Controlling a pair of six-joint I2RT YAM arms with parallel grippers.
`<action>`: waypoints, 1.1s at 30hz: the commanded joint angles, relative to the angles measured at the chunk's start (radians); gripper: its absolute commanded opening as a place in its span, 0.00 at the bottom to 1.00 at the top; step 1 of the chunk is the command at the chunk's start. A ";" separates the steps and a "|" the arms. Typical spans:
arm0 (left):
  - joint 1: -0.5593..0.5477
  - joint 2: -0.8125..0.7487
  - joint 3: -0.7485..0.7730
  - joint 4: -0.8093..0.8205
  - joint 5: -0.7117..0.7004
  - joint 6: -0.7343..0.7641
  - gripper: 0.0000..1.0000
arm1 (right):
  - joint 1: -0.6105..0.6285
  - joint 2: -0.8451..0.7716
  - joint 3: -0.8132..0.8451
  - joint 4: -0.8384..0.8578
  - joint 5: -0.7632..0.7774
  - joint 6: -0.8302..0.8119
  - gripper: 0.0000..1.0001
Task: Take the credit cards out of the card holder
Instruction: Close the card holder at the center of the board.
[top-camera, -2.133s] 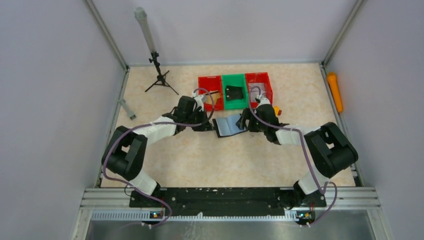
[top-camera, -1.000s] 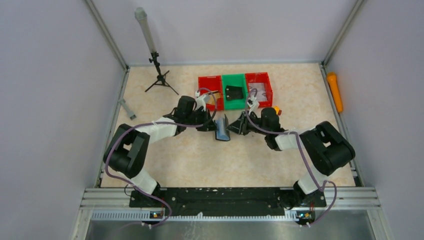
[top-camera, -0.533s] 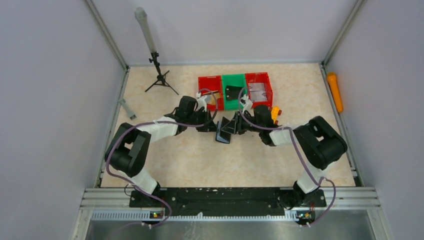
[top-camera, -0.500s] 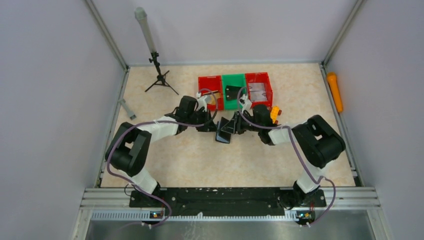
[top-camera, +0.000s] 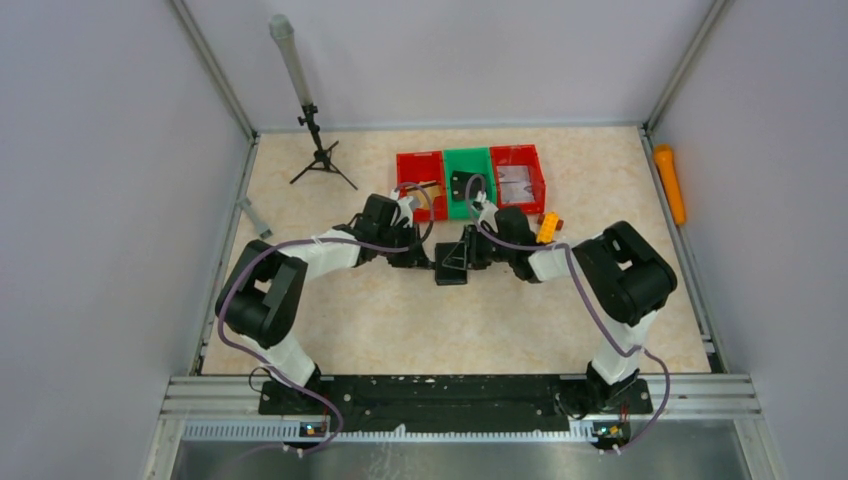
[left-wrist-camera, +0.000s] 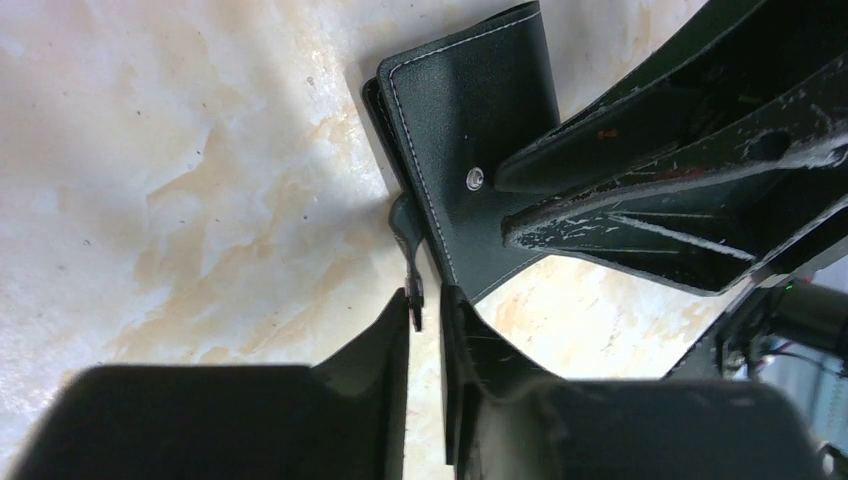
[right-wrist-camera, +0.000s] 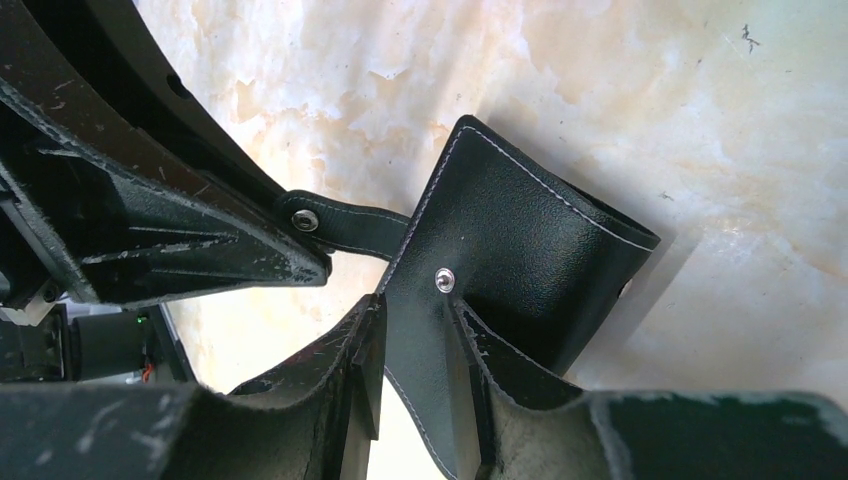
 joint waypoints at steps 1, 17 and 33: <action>-0.003 -0.033 0.025 0.030 0.010 0.012 0.29 | 0.007 -0.033 0.002 -0.027 0.042 -0.038 0.30; -0.041 -0.161 -0.031 0.068 -0.122 0.059 0.41 | -0.021 -0.195 -0.137 0.113 0.052 -0.019 0.07; -0.059 -0.219 -0.079 0.169 -0.052 0.071 0.43 | -0.045 -0.093 -0.080 -0.012 0.083 -0.009 0.00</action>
